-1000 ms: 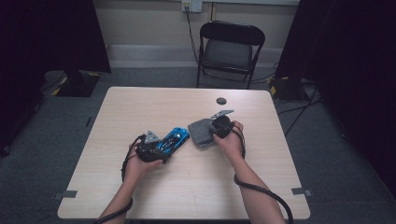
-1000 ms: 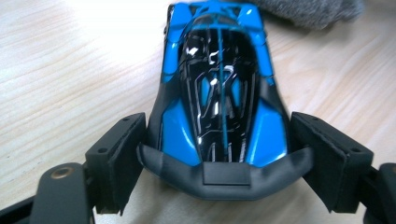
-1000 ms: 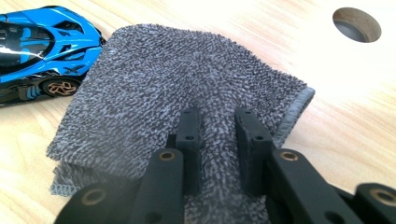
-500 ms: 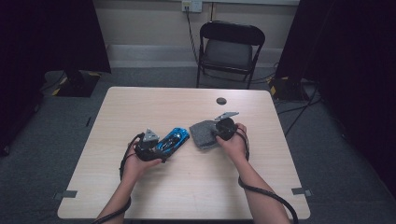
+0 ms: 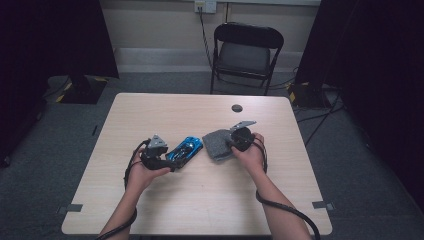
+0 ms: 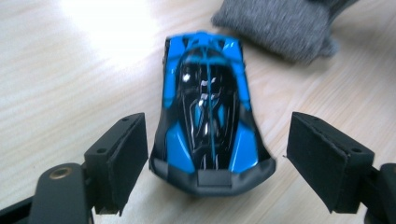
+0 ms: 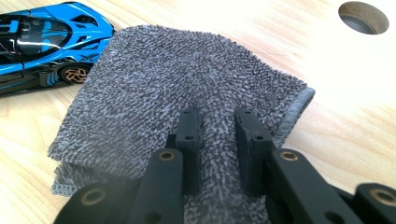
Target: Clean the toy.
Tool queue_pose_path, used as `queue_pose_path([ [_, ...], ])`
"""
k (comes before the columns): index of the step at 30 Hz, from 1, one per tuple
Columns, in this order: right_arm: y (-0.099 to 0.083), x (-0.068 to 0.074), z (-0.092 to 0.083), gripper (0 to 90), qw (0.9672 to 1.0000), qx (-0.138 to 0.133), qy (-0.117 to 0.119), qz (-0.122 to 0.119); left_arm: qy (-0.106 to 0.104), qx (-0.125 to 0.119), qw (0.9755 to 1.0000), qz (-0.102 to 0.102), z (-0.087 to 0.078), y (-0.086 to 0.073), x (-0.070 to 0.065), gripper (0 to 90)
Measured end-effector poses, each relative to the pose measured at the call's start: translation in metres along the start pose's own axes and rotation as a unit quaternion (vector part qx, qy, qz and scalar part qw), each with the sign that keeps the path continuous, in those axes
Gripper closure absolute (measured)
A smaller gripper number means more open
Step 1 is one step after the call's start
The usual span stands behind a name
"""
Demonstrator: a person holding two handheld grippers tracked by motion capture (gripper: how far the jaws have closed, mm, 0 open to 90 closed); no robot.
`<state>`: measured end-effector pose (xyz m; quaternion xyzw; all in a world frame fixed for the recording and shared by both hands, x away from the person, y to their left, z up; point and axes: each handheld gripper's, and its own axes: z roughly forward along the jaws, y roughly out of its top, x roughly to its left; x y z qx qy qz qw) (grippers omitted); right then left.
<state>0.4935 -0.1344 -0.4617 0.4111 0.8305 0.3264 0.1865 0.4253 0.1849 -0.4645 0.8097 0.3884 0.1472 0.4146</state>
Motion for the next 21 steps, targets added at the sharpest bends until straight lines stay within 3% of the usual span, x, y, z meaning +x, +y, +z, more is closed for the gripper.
queue_pose_path([
  [4,0.000,0.000,0.000,73.3,1.0000,0.001,0.001,-0.003,-0.001,-0.012,0.9999,0.000,0.000,0.010,0.001,20.8],
  [5,0.000,0.000,0.000,73.3,1.0000,-0.001,0.002,-0.004,-0.007,-0.014,0.9999,0.004,0.003,0.013,0.002,24.8],
  [8,0.000,0.001,0.000,73.3,1.0000,-0.001,0.005,-0.004,-0.006,-0.008,0.9999,0.008,0.006,0.014,0.003,28.8],
  [13,-0.001,0.003,-0.002,73.3,0.9999,-0.006,0.010,-0.008,0.007,-0.020,0.9997,0.012,0.009,0.012,0.008,37.7],
  [21,-0.003,0.008,-0.006,73.3,0.9996,-0.014,0.019,-0.012,-0.001,-0.020,0.9997,0.012,0.020,0.012,0.009,42.0],
])
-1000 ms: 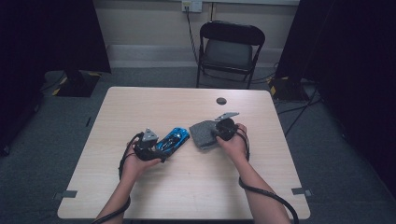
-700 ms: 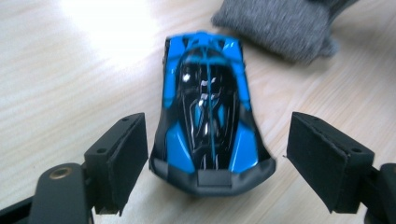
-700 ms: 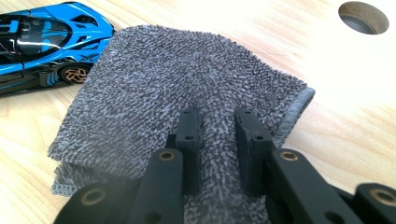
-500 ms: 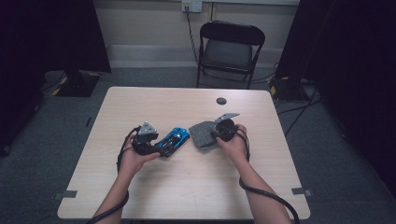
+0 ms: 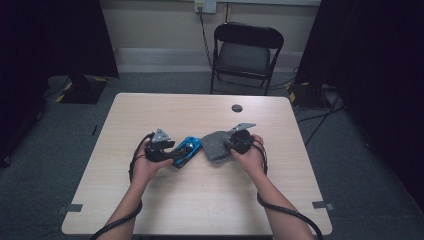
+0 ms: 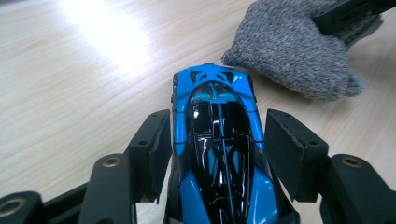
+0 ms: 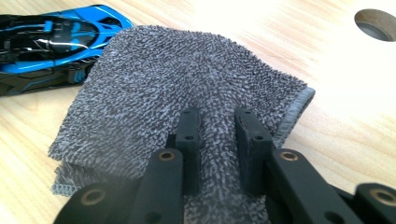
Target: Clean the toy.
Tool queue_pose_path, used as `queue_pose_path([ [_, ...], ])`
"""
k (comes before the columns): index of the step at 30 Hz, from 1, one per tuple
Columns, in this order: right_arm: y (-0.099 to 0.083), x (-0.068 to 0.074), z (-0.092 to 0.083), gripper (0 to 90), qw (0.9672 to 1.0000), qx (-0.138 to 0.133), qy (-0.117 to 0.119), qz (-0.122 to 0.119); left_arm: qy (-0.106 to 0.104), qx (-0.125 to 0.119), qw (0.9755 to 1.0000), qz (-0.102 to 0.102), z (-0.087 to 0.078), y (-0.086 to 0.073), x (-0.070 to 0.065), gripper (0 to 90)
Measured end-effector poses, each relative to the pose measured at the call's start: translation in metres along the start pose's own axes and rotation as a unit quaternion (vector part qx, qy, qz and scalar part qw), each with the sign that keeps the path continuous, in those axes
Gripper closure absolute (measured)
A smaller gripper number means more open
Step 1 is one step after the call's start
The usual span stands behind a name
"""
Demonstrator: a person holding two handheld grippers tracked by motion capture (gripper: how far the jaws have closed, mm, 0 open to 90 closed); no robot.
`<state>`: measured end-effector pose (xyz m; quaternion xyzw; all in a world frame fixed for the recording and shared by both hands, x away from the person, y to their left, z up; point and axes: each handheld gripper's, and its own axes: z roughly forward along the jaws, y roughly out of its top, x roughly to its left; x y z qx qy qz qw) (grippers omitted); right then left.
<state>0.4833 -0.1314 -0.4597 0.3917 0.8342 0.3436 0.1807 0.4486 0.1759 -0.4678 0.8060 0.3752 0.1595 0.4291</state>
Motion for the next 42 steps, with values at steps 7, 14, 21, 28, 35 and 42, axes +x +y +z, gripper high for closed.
queue_pose_path([
  [7,-0.002,0.004,-0.008,73.3,0.9999,-0.007,0.007,-0.004,0.007,0.014,0.9999,0.000,0.008,0.002,0.001,41.1],
  [14,-0.008,0.005,-0.018,73.3,0.9998,-0.015,0.008,-0.003,0.004,0.016,0.9999,0.006,0.019,0.009,0.000,40.8],
  [21,-0.014,0.009,-0.025,73.3,0.9997,-0.019,0.014,-0.005,0.001,0.036,0.9992,0.015,0.030,0.010,-0.004,43.2],
  [28,-0.019,0.018,-0.031,73.3,0.9990,-0.023,0.037,-0.013,-0.003,0.026,0.9997,-0.001,0.031,0.005,-0.001,42.7],
  [35,-0.023,0.046,-0.037,73.2,0.9946,-0.020,0.091,-0.046,-0.003,0.025,0.9997,-0.002,0.030,0.005,-0.001,43.0],
  [42,-0.024,0.082,-0.028,72.9,0.9880,-0.003,0.132,-0.081,-0.001,0.023,0.9997,-0.002,0.029,0.004,-0.002,43.5],
])
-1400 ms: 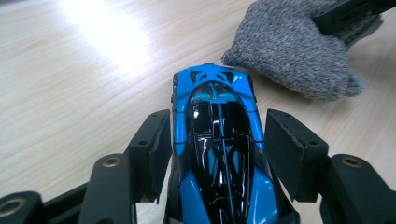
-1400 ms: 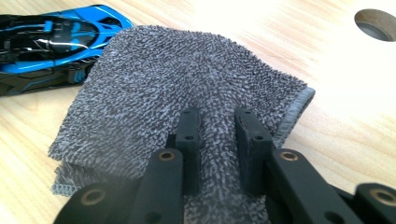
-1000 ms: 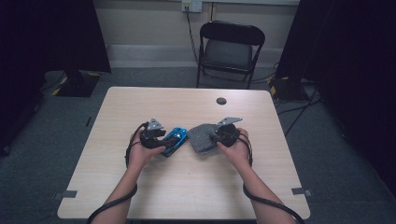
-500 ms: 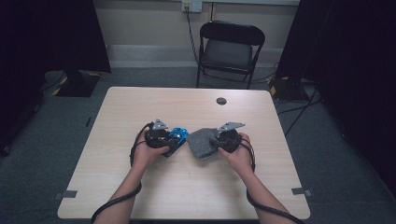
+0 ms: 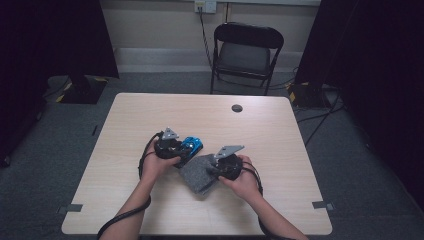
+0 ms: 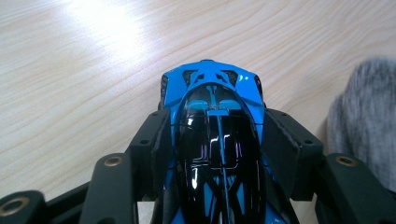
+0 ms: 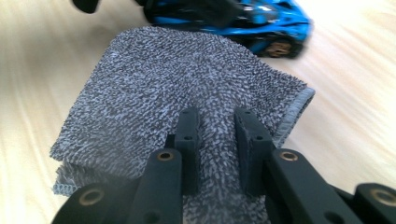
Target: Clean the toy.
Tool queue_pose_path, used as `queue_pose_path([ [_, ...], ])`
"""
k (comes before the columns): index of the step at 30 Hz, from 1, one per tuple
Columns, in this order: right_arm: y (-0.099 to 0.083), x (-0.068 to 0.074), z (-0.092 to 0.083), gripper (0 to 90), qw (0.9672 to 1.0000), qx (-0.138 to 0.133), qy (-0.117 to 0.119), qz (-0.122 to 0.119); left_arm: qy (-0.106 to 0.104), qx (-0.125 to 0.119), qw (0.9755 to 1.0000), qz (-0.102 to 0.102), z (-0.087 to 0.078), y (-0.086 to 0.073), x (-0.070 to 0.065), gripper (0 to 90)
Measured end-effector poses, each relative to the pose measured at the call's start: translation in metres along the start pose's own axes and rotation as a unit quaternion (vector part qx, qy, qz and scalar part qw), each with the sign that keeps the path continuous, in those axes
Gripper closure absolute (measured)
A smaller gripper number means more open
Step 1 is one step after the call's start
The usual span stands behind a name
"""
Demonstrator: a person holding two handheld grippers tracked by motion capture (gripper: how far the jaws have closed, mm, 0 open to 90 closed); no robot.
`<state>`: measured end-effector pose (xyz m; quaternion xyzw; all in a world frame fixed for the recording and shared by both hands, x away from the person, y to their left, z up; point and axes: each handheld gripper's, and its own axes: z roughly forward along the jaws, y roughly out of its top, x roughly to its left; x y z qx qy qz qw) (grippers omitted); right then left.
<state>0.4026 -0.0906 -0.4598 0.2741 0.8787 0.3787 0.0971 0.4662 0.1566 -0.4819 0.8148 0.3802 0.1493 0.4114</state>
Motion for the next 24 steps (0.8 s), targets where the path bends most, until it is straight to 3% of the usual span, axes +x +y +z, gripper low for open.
queue_pose_path([
  [4,0.004,0.007,0.013,72.8,0.9999,0.008,0.009,0.001,0.000,-0.001,1.0000,0.001,0.000,0.000,0.000,43.7],
  [10,0.007,0.006,0.030,72.5,0.9997,0.021,0.004,0.009,0.001,-0.002,1.0000,0.003,0.000,0.000,-0.001,43.8],
  [24,0.016,-0.004,0.040,72.9,0.9993,0.033,-0.010,0.015,0.005,-0.006,0.9999,0.010,0.000,-0.001,-0.002,44.0],
])
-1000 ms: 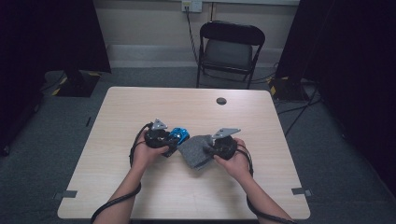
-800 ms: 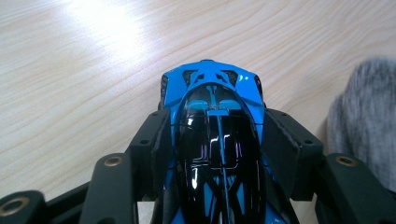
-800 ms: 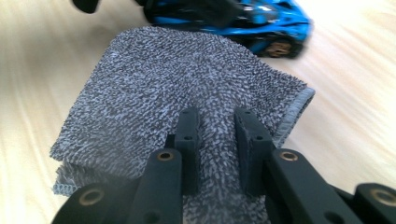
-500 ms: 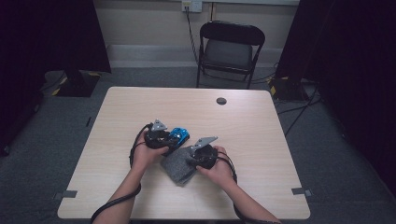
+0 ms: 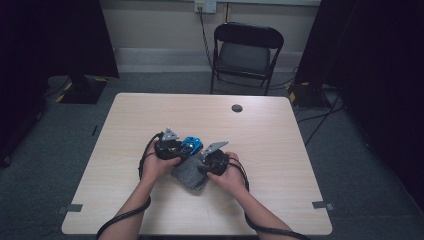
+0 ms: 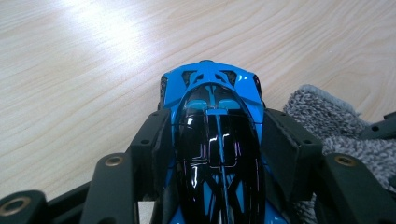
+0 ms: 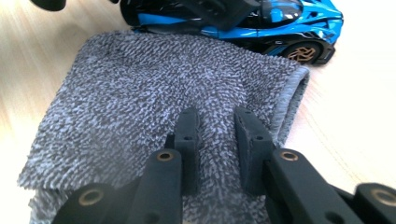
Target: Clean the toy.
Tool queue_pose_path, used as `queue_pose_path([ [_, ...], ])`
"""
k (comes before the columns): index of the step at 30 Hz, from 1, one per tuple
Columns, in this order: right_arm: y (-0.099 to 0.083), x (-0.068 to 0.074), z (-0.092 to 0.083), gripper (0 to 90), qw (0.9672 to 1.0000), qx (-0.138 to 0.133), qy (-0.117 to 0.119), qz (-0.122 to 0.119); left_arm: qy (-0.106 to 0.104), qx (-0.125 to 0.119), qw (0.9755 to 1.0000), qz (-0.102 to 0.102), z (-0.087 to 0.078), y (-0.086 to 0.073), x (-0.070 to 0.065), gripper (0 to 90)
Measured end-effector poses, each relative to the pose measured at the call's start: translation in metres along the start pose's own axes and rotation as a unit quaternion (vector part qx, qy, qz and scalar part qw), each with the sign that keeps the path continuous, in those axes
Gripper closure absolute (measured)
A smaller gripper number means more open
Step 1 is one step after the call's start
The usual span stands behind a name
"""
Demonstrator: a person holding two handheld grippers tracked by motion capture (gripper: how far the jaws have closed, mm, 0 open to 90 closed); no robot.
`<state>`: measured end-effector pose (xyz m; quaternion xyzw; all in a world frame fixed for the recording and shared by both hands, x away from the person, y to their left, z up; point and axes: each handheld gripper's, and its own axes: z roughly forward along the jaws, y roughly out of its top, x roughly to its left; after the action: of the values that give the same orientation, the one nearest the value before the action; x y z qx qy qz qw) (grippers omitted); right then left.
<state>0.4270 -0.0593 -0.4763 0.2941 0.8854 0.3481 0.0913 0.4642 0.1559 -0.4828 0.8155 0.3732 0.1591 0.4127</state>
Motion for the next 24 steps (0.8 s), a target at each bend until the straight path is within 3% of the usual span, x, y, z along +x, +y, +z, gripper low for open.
queue_pose_path([
  [11,0.005,-0.010,0.002,73.2,0.9999,0.007,-0.012,0.007,0.002,-0.004,1.0000,0.002,0.000,-0.001,-0.001,44.2],
  [24,0.007,-0.031,0.002,73.5,0.9990,0.013,-0.034,0.026,0.000,-0.004,1.0000,0.004,0.000,-0.001,0.000,44.2],
])
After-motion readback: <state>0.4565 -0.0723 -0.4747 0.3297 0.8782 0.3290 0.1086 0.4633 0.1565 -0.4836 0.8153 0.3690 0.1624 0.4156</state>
